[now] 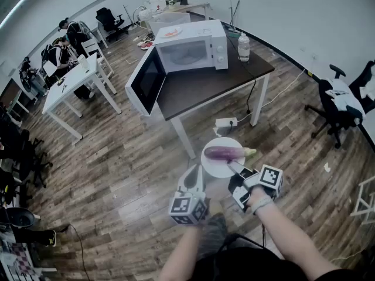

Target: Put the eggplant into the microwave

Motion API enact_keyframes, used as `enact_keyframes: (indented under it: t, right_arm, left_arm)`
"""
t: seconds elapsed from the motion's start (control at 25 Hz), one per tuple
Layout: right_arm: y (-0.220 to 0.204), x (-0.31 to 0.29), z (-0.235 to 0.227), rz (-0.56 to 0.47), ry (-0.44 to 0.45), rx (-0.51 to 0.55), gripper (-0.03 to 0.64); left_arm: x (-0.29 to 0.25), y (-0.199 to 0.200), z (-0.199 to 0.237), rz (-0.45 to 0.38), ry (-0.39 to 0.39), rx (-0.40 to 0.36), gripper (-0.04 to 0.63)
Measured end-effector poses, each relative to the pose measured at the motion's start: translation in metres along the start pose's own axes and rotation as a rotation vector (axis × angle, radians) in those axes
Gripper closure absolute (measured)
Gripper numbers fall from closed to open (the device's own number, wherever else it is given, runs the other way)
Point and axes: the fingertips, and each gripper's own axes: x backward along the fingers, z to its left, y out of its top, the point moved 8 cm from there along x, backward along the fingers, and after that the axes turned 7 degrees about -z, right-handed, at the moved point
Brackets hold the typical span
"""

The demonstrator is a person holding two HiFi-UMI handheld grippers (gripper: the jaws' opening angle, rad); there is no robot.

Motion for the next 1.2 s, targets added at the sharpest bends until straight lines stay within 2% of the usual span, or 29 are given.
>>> enact_keyframes:
  t: [0.72, 1.2]
  right_arm:
    - [0.059, -0.136, 0.021, 0.009, 0.02, 0.007, 0.597]
    - [0.095, -0.197, 0.031, 0.006, 0.005, 0.027, 0.597]
  left_arm:
    - [-0.125, 0.016, 0.073, 0.018, 0.001, 0.008, 0.595]
    - [-0.187, 0.029, 0.102, 0.029, -0.01, 0.019, 0.595]
